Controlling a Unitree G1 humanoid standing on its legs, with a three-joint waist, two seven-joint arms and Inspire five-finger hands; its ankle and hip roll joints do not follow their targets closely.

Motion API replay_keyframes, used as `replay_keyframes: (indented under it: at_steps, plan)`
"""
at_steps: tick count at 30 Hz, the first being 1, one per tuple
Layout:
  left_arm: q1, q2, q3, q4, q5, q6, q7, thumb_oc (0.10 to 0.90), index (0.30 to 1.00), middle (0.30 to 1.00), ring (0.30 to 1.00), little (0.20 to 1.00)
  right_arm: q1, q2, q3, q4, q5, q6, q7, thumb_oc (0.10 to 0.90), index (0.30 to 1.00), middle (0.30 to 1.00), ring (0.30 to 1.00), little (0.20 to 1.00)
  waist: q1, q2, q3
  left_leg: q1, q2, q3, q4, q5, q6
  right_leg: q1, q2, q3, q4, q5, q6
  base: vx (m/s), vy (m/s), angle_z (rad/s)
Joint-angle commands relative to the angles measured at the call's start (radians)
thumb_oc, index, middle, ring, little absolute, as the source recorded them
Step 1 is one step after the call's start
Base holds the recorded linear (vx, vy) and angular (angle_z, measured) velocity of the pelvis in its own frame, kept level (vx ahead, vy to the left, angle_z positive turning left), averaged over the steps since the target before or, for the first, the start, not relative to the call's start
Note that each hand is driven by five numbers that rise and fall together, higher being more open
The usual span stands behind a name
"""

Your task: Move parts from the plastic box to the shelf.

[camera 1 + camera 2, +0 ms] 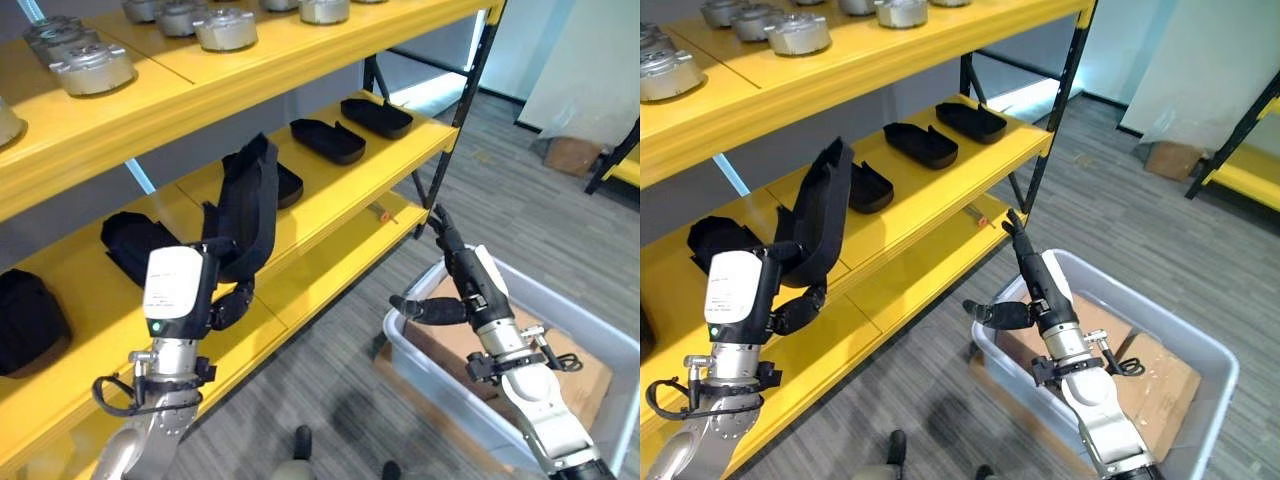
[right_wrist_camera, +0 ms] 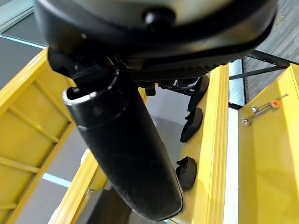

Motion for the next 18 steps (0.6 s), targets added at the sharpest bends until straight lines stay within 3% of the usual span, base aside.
replay_keyframes:
  at_steps: [1, 5, 7, 9, 11, 12, 14, 16, 17, 18]
  plan:
    - [-0.135, 0.054, 0.078, -0.09, -0.03, -0.049, 0.078, 0.4, 0.3, 0.3, 0.3, 0.3, -0.13, 0.022, -0.031, -0.075, 0.028, -0.104, -0.033, 0.9, 1.0, 1.0, 1.0, 1.0, -0.025, -0.063, -0.042, 0.009, -0.086, -0.012, 0.001, 0.029, -0.011, 0.21, -0.038, -0.056, -0.313, 0.144, 0.058, -0.1, -0.138, 0.34]
    - [-0.098, 0.037, 0.082, -0.096, -0.027, -0.05, 0.069, 0.4, 0.3, 0.3, 0.3, 0.3, -0.144, 0.0, -0.039, -0.072, 0.016, -0.106, -0.058, 0.9, 1.0, 1.0, 1.0, 1.0, -0.001, -0.035, -0.011, -0.033, -0.048, -0.01, -0.026, 0.119, -0.057, 0.216, -0.021, -0.14, -0.328, 0.143, 0.043, -0.09, -0.079, 0.55]
    - [-0.105, 0.031, 0.078, -0.095, -0.029, -0.048, 0.067, 0.4, 0.3, 0.3, 0.3, 0.3, -0.148, -0.011, -0.041, -0.073, 0.007, -0.107, -0.066, 0.9, 1.0, 1.0, 1.0, 1.0, -0.009, -0.031, 0.002, -0.041, -0.041, 0.024, -0.023, 0.128, -0.052, 0.212, -0.029, -0.161, -0.323, 0.146, 0.042, -0.12, -0.005, 0.75]
    - [-0.115, 0.029, 0.073, -0.095, -0.033, -0.05, 0.069, 0.4, 0.3, 0.3, 0.3, 0.3, -0.155, -0.021, -0.041, -0.071, 0.003, -0.105, -0.071, 0.9, 1.0, 1.0, 1.0, 1.0, -0.02, -0.037, 0.011, -0.031, -0.016, 0.106, 0.026, 0.097, -0.039, 0.192, -0.054, -0.197, -0.307, 0.151, 0.038, -0.14, -0.01, 0.82]
    - [-0.114, 0.029, 0.074, -0.101, -0.034, -0.054, 0.072, 0.4, 0.3, 0.3, 0.3, 0.3, -0.154, -0.022, -0.041, -0.071, 0.001, -0.105, -0.074, 0.9, 1.0, 1.0, 1.0, 1.0, -0.024, -0.038, 0.009, -0.036, -0.007, 0.114, 0.055, 0.079, -0.037, 0.176, -0.061, -0.206, -0.301, 0.16, 0.038, -0.12, 0.008, 0.88]
    - [-0.104, 0.022, 0.08, -0.105, -0.034, -0.064, 0.077, 0.4, 0.3, 0.3, 0.3, 0.3, -0.145, -0.02, -0.042, -0.071, 0.007, -0.109, -0.073, 0.9, 1.0, 1.0, 1.0, 1.0, -0.027, -0.046, 0.004, -0.012, 0.018, 0.113, 0.122, 0.02, -0.039, 0.156, -0.087, -0.239, -0.293, 0.166, 0.033, -0.17, 0.026, 0.46]
    - [-0.089, 0.013, 0.084, -0.112, -0.042, -0.07, 0.08, 0.4, 0.3, 0.3, 0.3, 0.3, -0.126, -0.014, -0.054, -0.069, 0.025, -0.112, -0.071, 0.9, 1.0, 1.0, 1.0, 1.0, -0.035, -0.043, -0.01, 0.055, 0.085, 0.119, 0.17, -0.002, -0.052, 0.143, -0.105, -0.283, -0.28, 0.16, 0.03, -0.13, 0.076, 0.61]
    - [-0.086, 0.007, 0.083, -0.113, -0.05, -0.066, 0.085, 0.4, 0.3, 0.3, 0.3, 0.3, -0.112, -0.01, -0.062, -0.069, 0.035, -0.113, -0.077, 0.9, 1.0, 1.0, 1.0, 1.0, -0.05, -0.037, -0.023, 0.108, 0.149, 0.137, 0.16, 0.027, -0.068, 0.139, -0.119, -0.305, -0.265, 0.157, 0.033, -0.02, 0.122, 0.8]
    - [-0.086, 0.007, 0.083, -0.113, -0.051, -0.066, 0.085, 0.4, 0.3, 0.3, 0.3, 0.3, -0.112, -0.01, -0.063, -0.069, 0.035, -0.113, -0.077, 0.9, 1.0, 1.0, 1.0, 1.0, -0.051, -0.036, -0.023, 0.111, 0.151, 0.136, 0.155, 0.03, -0.069, 0.14, -0.117, -0.306, -0.263, 0.155, 0.032, 0.0, 0.121, 0.53]
    - [-0.09, 0.006, 0.081, -0.113, -0.057, -0.067, 0.085, 0.4, 0.3, 0.3, 0.3, 0.3, -0.104, -0.009, -0.066, -0.068, 0.036, -0.11, -0.078, 0.9, 1.0, 1.0, 1.0, 1.0, -0.057, -0.03, -0.03, 0.138, 0.181, 0.135, 0.136, 0.054, -0.078, 0.134, -0.124, -0.319, -0.251, 0.152, 0.034, 0.01, 0.23, 0.57]
